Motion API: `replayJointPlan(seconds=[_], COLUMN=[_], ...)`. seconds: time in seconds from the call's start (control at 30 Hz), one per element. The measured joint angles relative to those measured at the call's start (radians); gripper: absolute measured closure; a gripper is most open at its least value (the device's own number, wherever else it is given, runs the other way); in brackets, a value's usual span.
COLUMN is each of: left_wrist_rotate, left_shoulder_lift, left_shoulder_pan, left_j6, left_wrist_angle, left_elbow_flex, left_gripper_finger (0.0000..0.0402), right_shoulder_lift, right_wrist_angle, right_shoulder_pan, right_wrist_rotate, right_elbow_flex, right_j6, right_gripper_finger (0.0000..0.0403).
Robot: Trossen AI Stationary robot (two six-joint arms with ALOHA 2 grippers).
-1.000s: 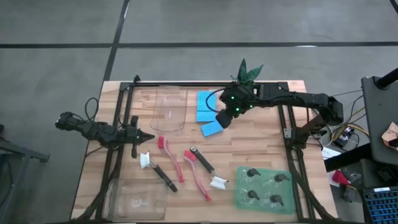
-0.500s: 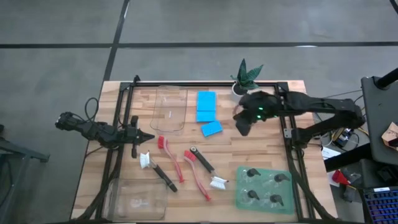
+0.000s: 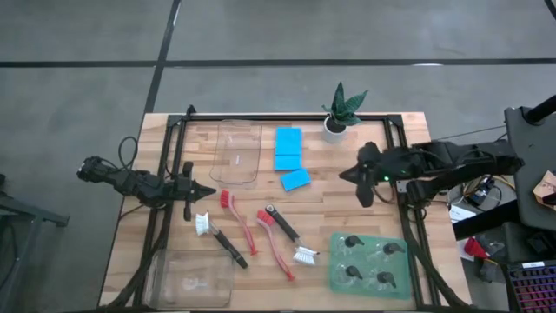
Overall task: Pick & Place Kitchen Sink Supplies
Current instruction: Put the black dish brush into the bottom transparent bin
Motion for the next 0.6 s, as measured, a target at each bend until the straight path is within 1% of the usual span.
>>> replayJointPlan(seconds=[0.07,0.1,0.13,0.2,0.27,0.33,0.43,0.5,0.6], left_wrist_rotate=[0.0,0.0,-0.003,-0.03,-0.048,-0.05,-0.05,-0.05,-0.048], left_shoulder_lift=[0.0,0.0,0.0,0.0,0.0,0.0,0.0,0.0,0.001], left_shoulder_pan=[0.0,0.0,0.0,0.0,0.0,0.0,0.0,0.0,0.0], left_j6=[0.0,0.01,0.049,0.176,0.254,0.266,0.245,0.238,0.23], left_wrist_angle=[0.0,0.0,0.0,0.003,0.003,0.003,0.003,0.004,0.005], left_elbow_flex=[0.0,0.0,0.0,0.0,0.0,0.0,0.0,0.0,0.0], left_gripper_finger=[0.0401,0.0401,0.0401,0.0401,0.0401,0.0401,0.0401,0.0401,0.0401], right_shoulder_lift=[-0.038,-0.056,-0.077,-0.116,-0.157,-0.201,-0.263,-0.297,-0.345], right_wrist_angle=[0.03,0.054,0.088,0.17,0.269,0.364,0.416,0.423,0.519], right_shoulder_pan=[0.027,0.041,0.055,0.089,0.122,0.153,0.193,0.214,0.249], right_wrist_rotate=[0.041,0.046,0.044,0.046,0.047,0.047,0.05,0.049,0.051], right_elbow_flex=[-0.03,-0.049,-0.073,-0.129,-0.195,-0.255,-0.323,-0.367,-0.449], right_j6=[-0.025,-0.042,-0.067,-0.118,-0.163,-0.22,-0.316,-0.329,-0.348], right_gripper_finger=[0.0395,0.0395,0.0395,0.0395,0.0395,0.0395,0.0395,0.0395,0.0395])
